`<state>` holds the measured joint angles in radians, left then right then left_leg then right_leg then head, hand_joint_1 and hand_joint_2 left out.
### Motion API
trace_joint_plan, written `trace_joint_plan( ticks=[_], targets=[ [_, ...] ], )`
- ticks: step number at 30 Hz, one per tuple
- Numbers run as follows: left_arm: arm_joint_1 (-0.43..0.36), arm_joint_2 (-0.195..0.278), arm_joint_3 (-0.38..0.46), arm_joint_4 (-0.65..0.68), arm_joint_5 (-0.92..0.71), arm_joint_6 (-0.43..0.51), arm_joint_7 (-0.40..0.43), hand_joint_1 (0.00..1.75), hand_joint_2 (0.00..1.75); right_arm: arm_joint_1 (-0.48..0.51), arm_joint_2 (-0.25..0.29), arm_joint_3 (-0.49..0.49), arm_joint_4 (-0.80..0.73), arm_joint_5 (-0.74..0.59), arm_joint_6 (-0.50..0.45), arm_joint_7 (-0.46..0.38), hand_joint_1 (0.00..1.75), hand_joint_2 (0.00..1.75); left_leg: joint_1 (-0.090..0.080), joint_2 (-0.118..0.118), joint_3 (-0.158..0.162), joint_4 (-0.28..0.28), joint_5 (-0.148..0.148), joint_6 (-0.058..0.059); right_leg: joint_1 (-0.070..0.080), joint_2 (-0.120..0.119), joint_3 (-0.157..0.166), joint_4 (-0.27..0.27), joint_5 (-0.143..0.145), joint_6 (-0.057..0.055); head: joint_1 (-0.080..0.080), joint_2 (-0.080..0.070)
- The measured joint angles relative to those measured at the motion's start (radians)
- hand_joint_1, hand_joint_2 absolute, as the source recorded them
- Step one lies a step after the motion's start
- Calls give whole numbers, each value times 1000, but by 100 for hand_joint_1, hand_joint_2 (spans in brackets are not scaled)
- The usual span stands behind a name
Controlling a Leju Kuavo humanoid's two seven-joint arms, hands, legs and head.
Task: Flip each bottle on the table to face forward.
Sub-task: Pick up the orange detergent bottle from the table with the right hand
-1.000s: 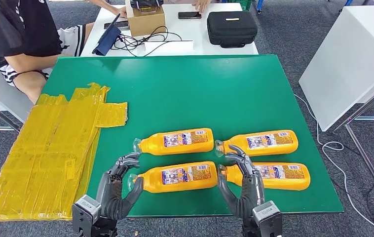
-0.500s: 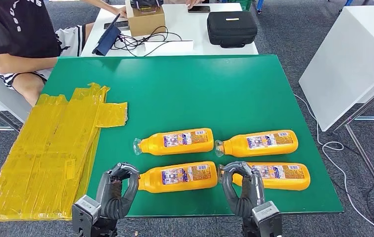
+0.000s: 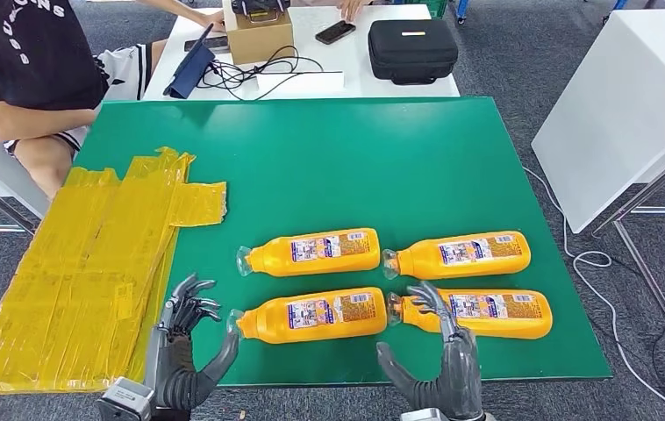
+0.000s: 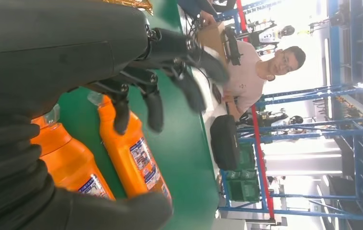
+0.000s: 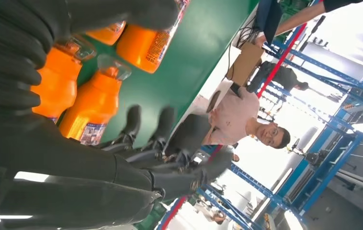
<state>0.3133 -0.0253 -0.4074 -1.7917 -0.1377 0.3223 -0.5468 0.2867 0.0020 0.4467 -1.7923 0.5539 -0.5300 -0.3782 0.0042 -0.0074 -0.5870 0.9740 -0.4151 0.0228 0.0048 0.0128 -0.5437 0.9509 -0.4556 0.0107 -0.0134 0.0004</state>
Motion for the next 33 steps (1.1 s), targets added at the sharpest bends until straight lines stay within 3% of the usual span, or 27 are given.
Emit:
trace_joint_plan(
  ticks=[8,14,17,21,29,33],
  targets=[
    [3,0,0,-5,0,-11,9,0,175,13,-13,-8,-27,43,2,26,0,175,0,0,0,0,0,0,0,0,0,0,0,0,0,0],
    [10,-11,2,-9,3,-96,42,0,175,72,-36,-52,-84,328,32,212,0,175,0,0,0,0,-2,1,0,0,0,0,-1,0,0,0],
    [13,-26,10,-5,5,-141,47,0,175,115,-63,-88,-109,469,113,329,0,175,-1,0,0,0,-3,1,-1,0,0,0,-1,0,0,0],
    [8,-41,20,6,12,-194,66,0,175,138,-94,-148,-116,578,300,440,0,175,-2,0,1,0,-4,2,-2,0,1,0,-2,0,0,0],
    [-10,-48,35,35,46,-239,70,0,175,134,-149,-253,-103,626,465,456,0,175,-2,0,1,0,-4,2,-2,0,1,0,-2,0,0,0],
    [-17,-48,36,48,63,-245,64,0,175,97,-180,-310,-54,623,491,417,0,175,-2,0,1,0,-4,2,-2,0,1,0,-2,0,0,0]
  ],
)
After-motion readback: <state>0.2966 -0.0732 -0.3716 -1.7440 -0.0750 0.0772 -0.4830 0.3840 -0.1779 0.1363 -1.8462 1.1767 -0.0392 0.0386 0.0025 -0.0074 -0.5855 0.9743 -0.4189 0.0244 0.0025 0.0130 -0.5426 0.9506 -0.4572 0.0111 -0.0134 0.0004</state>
